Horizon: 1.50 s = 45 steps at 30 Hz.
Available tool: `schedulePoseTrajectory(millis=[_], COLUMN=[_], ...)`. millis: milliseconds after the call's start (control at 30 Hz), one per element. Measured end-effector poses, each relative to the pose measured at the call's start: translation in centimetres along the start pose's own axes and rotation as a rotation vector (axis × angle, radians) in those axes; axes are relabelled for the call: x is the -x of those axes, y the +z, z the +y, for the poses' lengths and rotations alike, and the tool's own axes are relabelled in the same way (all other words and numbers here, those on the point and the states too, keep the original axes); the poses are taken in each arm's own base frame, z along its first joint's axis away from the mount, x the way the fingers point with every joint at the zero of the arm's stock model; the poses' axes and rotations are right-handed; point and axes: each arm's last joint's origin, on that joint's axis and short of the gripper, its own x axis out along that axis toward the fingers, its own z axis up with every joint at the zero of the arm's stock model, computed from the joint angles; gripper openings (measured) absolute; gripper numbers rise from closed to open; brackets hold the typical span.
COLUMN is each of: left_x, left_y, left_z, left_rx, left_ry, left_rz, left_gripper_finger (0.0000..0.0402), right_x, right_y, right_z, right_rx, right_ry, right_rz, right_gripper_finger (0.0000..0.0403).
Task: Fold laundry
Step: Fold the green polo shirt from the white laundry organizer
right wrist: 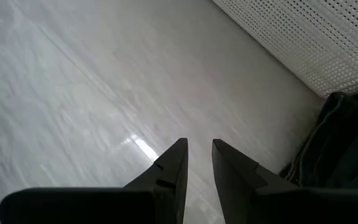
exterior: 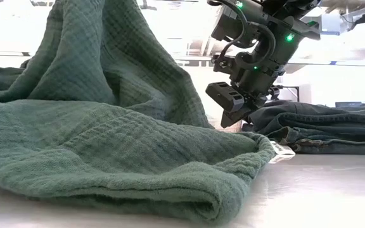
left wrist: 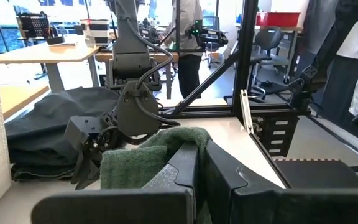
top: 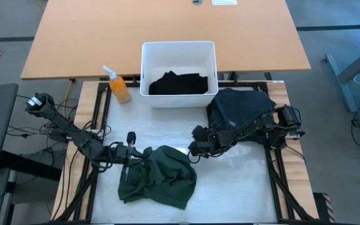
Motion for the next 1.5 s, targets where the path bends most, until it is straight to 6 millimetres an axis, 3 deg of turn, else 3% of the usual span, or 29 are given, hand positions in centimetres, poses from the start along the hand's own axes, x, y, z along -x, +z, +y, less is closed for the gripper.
schedulePoseTrajectory(millis=[567,767,933,1133,1300,1500], left_x=[0.0,-1.1,-2.1,-2.3,-1.9,-1.5], left_y=[-0.6,-1.6,-2.9,-2.1,1.2,3.3], left_z=[-0.1,-0.9,-1.7,-2.3,-3.3,-4.5], left_rx=[-0.007,0.019,0.031,0.06,0.019,-0.055], left_ry=[-0.025,-0.033,-0.045,-0.072,-0.126,-0.167], left_rz=[0.052,0.063,0.086,0.044,-0.049,0.008], left_gripper_finger=[0.0,0.0,0.0,0.0,0.0,0.0], right_x=[0.0,0.0,-0.1,0.2,3.4,9.1], right_y=[0.0,0.0,0.8,1.4,1.0,-1.6], right_z=[0.0,0.0,0.4,1.1,3.8,7.0], right_rx=[0.0,-0.002,-0.07,-0.082,-0.02,0.108], right_ry=[0.0,0.001,0.04,0.169,0.286,0.337], right_rz=[0.0,-0.002,-0.052,-0.029,-0.128,-0.301], right_gripper_finger=[0.0101,0.0101,0.0101,0.0101,0.0101,0.0101])
